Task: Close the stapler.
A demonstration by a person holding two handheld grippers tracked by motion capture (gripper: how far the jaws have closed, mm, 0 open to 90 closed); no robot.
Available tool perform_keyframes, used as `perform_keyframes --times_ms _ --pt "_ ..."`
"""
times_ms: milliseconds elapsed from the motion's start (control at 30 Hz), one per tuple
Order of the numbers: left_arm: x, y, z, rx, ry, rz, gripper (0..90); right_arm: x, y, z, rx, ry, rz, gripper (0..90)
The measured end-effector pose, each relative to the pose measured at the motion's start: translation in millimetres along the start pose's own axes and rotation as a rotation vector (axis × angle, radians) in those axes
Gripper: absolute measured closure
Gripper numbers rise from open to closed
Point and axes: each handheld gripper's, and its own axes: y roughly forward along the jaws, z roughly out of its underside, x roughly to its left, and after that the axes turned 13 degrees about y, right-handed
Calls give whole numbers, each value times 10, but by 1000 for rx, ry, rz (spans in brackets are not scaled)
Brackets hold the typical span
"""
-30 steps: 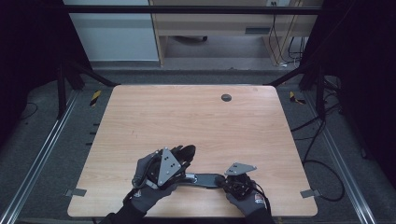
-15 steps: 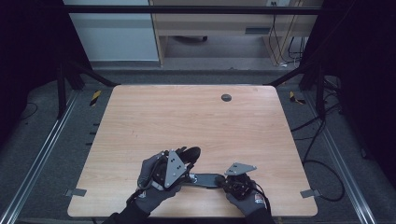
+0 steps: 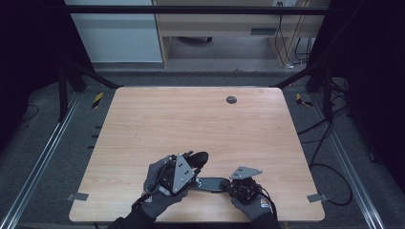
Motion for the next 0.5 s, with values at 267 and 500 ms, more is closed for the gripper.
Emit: perform_keyframes --times_ms 267,500 --pt "-29 25 -6 3 9 5 495 0 -2 -1 3 1 1 900" --pt "-48 45 -11 7 21 9 492 -1 -2 -1 2 1 1 900"
